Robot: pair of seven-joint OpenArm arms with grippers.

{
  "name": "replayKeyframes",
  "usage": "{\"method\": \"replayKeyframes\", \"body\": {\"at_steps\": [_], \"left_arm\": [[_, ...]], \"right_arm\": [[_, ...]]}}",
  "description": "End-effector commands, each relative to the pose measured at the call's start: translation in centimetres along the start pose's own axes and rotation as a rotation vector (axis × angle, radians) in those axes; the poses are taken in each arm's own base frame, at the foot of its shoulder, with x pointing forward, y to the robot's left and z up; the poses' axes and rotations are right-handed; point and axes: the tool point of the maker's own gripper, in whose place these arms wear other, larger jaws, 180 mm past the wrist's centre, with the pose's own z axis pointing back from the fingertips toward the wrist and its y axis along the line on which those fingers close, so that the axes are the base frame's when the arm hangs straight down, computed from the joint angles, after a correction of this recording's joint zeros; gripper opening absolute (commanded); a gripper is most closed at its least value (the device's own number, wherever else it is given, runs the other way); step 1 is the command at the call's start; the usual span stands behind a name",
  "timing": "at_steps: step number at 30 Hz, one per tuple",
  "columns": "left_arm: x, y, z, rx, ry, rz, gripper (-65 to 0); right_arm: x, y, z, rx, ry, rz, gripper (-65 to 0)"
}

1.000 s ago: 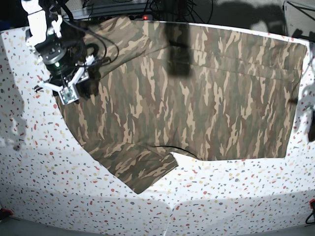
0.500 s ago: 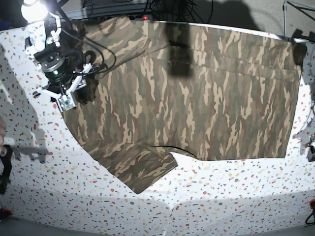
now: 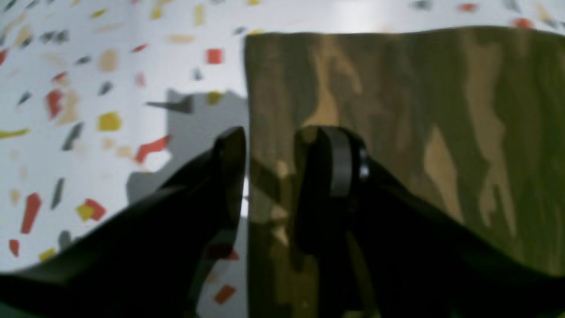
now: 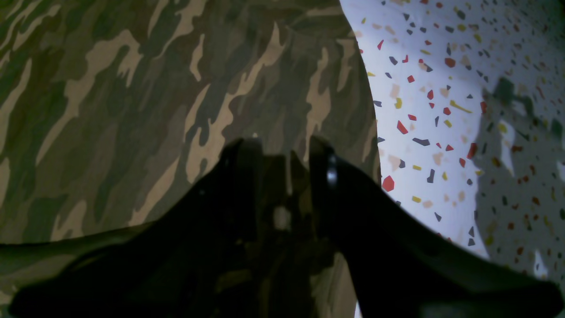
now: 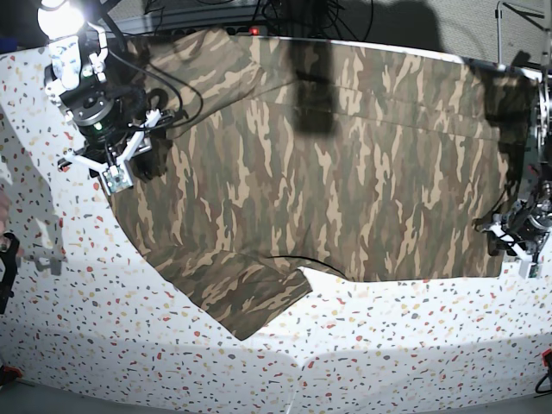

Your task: Fold the T-shirt properly

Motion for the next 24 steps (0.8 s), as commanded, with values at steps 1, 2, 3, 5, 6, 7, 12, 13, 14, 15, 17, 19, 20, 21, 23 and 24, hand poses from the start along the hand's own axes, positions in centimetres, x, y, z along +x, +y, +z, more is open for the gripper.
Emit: {"method": "replayKeyframes", "body": {"at_steps": [1,2,3,5,6,7,12,13,14,15,17,19,20,21,23,24], "left_arm": [[3.0,1.6,0.4,0.032,-0.077,-0.003,-40.5],[3.1,2.0,0.6,0.043,-0.085,-0.004,-40.5],[3.2,2.2,0.6,0.052,-0.089,-0.005,-40.5],[3.3,2.4,0.7,0.054,-0.09,-0.005,-40.5],[3.3,2.4,0.7,0.055,-0.091,-0.003,-40.5],[3.2,2.4,0.7,0.054,-0.091,-0.003,-40.5],[3.2,2.3,0.7,0.052,-0.091,-0.002,-40.5],[3.1,2.2,0.6,0.05,-0.086,-0.002,-40.5],[3.1,1.9,0.5,0.038,-0.084,-0.001,-40.5],[3.0,1.4,0.5,0.021,-0.083,0.001,-40.6],[2.9,0.6,0.3,-0.01,-0.081,0.004,-41.7],[2.7,0.4,0.2,-0.013,-0.078,0.007,-43.3],[2.6,0.3,0.2,-0.015,-0.076,0.009,-43.4],[2.5,0.2,0.1,-0.015,-0.073,0.012,-43.4],[1.9,0.0,0.0,-0.018,-0.059,0.018,-43.4],[1.4,-0.2,0.0,-0.021,-0.05,0.019,-43.4]], "right_arm": [[1.1,-0.7,0.2,-0.016,-0.037,0.013,-46.4],[1.1,-0.7,0.2,-0.016,-0.037,0.013,-46.4],[1.1,-0.7,0.2,-0.016,-0.037,0.013,-46.4],[1.1,-0.7,0.2,-0.016,-0.037,0.013,-46.4],[1.1,-0.7,0.2,-0.016,-0.037,0.013,-46.4],[1.1,-0.7,0.2,-0.016,-0.037,0.012,-46.4],[1.1,-0.7,0.2,-0.016,-0.037,0.012,-46.4],[1.1,-0.7,0.2,-0.016,-0.037,0.012,-46.4],[1.1,-0.7,0.2,-0.016,-0.037,0.012,-46.4],[1.1,-0.7,0.2,-0.016,-0.036,0.012,-46.4],[1.0,-0.7,0.2,-0.016,-0.035,0.012,-46.4],[1.0,-0.7,0.2,-0.016,-0.033,0.012,-46.4],[1.0,-0.7,0.2,-0.016,-0.032,0.013,-46.4],[1.0,-0.7,0.2,-0.016,-0.032,0.013,-46.4],[1.0,-0.7,0.2,-0.016,-0.033,0.013,-46.4],[1.0,-0.7,0.2,-0.016,-0.034,0.012,-46.4]]}}
